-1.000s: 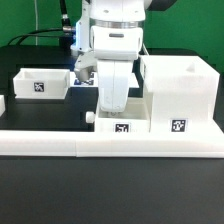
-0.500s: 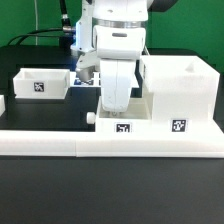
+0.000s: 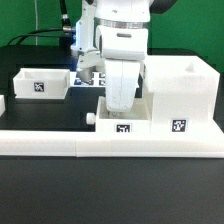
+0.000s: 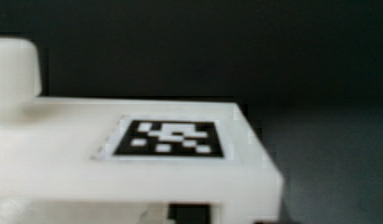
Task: Assemble drawer
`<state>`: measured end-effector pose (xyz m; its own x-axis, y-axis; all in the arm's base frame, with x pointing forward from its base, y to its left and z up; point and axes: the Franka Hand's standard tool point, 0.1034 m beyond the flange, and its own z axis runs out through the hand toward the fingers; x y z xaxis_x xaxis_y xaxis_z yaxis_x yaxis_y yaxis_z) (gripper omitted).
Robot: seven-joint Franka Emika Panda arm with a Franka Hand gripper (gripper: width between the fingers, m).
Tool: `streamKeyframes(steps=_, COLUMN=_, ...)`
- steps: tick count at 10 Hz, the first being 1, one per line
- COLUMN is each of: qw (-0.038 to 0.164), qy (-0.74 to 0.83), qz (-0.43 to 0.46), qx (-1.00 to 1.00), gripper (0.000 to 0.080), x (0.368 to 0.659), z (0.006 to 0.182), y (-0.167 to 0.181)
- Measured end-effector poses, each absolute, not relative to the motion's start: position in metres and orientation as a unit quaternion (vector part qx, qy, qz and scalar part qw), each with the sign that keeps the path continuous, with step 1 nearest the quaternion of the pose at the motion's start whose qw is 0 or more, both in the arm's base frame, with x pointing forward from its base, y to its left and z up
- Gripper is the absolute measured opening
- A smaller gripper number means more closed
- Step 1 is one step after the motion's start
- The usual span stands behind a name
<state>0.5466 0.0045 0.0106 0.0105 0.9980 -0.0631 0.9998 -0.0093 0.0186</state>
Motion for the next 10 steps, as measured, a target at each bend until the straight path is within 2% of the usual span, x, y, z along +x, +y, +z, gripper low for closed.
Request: streamKeyframes(steps=10, qw=0.029, qy=0.712, qz=-0.026, qx=0.701, gripper=0.0044, x=0.5446, z=0.0081, y=0.0046)
